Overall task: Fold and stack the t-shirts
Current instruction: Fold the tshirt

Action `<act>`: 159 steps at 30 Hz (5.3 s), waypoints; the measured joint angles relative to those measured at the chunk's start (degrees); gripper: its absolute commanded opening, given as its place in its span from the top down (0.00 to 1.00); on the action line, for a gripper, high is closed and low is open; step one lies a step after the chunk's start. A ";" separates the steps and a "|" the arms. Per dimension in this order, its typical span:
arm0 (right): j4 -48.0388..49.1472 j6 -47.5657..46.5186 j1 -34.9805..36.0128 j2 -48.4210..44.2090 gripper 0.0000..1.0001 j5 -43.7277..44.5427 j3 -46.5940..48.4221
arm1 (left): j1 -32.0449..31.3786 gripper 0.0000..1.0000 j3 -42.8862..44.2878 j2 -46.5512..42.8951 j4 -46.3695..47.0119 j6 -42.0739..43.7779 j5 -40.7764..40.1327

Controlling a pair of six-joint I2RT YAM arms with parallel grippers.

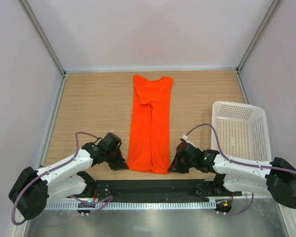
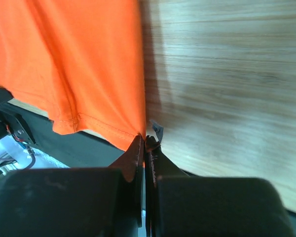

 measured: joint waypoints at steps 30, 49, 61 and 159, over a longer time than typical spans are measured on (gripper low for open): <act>-20.46 -32.76 -36.06 50.03 0.99 -14.78 64.15 | 19.50 1.00 73.72 58.01 -20.72 25.00 1.86; -23.54 -35.28 -39.69 58.99 0.99 -18.86 76.11 | 21.68 1.00 86.09 67.52 -23.30 26.82 5.62; -23.43 -36.13 -42.29 67.43 0.92 -20.76 81.94 | 22.67 0.70 93.79 75.28 -24.52 27.39 5.60; -12.68 -36.35 -33.57 55.65 0.99 -30.16 57.44 | 13.81 0.71 52.43 55.15 3.85 21.73 17.90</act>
